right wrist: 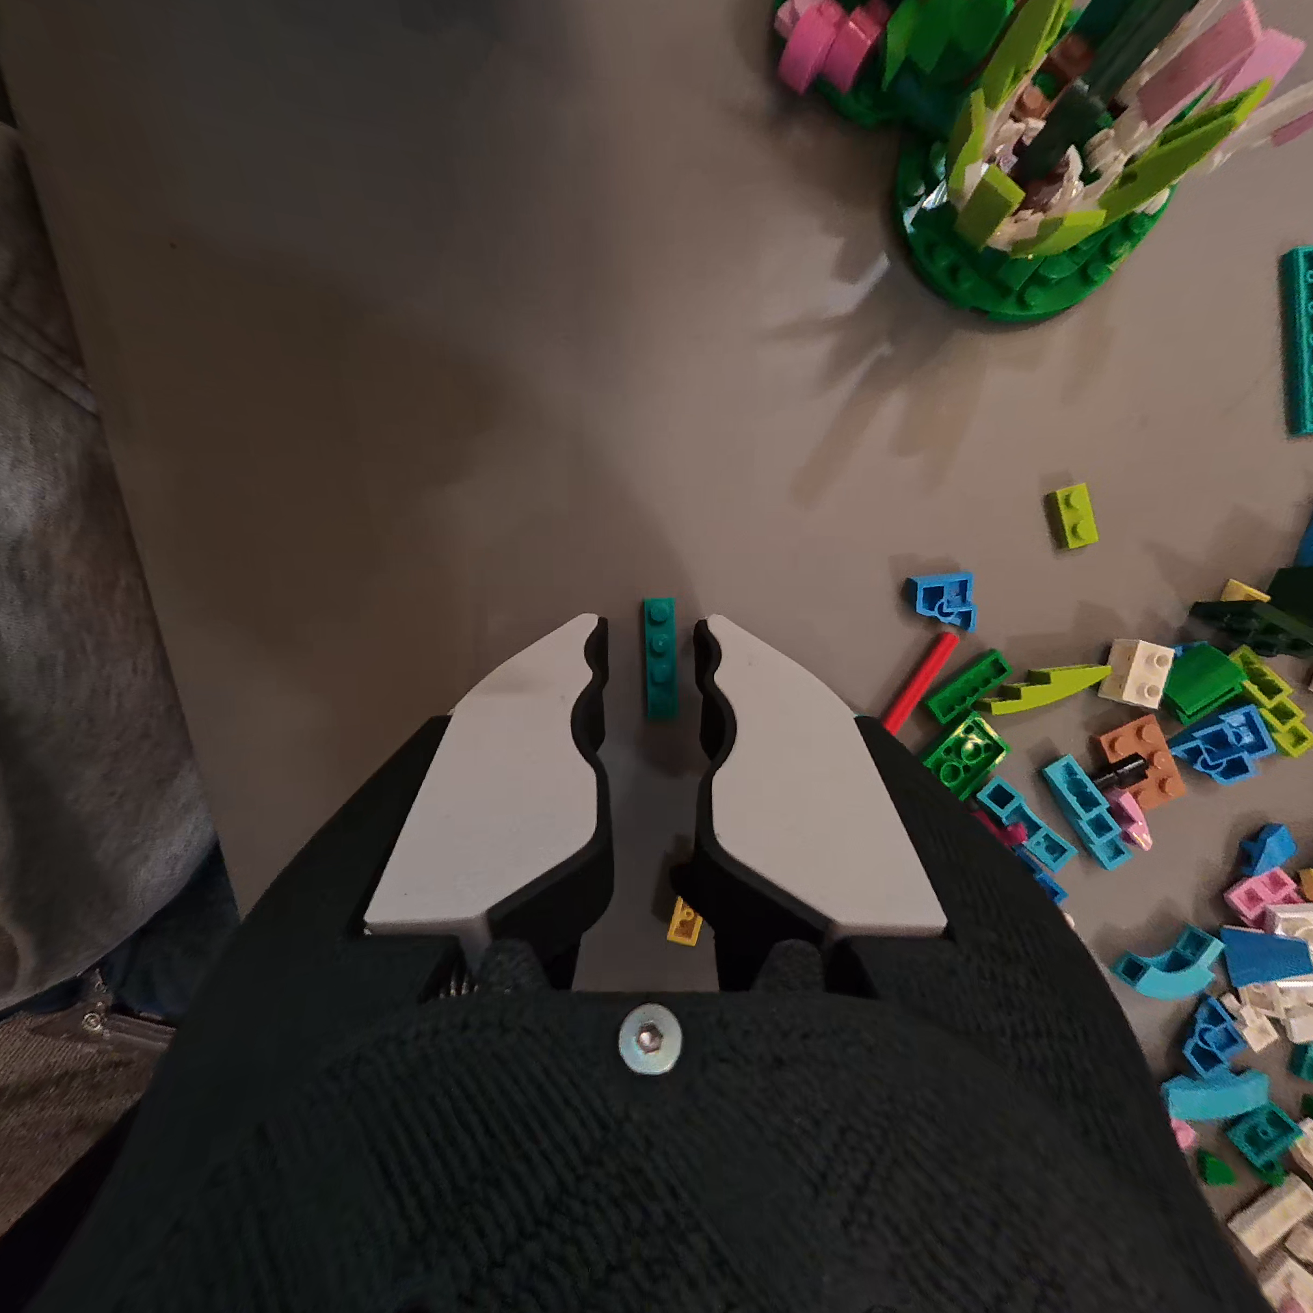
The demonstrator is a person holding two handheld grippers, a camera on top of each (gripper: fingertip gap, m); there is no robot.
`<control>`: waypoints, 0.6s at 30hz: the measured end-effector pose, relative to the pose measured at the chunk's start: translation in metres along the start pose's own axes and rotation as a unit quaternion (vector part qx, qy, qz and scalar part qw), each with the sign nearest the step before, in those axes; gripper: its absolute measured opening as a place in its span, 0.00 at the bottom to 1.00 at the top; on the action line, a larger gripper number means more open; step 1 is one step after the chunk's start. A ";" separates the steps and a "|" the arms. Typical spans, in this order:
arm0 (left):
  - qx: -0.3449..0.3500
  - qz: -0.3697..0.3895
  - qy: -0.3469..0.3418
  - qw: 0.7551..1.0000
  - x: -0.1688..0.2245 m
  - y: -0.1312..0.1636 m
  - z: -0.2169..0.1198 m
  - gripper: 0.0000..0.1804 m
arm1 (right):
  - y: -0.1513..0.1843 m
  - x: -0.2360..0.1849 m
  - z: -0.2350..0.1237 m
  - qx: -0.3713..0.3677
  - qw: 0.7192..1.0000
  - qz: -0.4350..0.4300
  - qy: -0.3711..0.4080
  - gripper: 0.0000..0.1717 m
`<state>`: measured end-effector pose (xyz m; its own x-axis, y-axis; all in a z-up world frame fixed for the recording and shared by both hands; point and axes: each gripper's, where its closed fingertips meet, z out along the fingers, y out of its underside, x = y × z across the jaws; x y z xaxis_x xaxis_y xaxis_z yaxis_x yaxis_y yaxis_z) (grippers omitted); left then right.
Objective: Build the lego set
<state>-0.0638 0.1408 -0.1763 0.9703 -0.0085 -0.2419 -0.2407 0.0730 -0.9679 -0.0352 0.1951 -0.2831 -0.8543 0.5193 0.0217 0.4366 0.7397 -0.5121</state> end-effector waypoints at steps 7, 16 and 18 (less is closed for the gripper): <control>-0.004 -0.006 -0.001 1.000 -0.001 0.001 0.000 0.05 | -0.003 0.002 -0.007 0.004 1.000 0.005 -0.002 0.13; -0.008 -0.020 0.004 1.000 -0.001 0.004 0.000 0.05 | 0.003 -0.002 -0.006 0.012 1.000 0.018 -0.007 0.13; -0.009 -0.022 0.004 1.000 -0.002 0.004 -0.001 0.05 | 0.002 -0.001 -0.004 0.014 1.000 0.015 -0.005 0.12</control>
<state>-0.0665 0.1404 -0.1794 0.9798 -0.0184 -0.1994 -0.1981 0.0553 -0.9786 -0.0324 0.1977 -0.2807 -0.8433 0.5374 -0.0027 0.4547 0.7108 -0.5367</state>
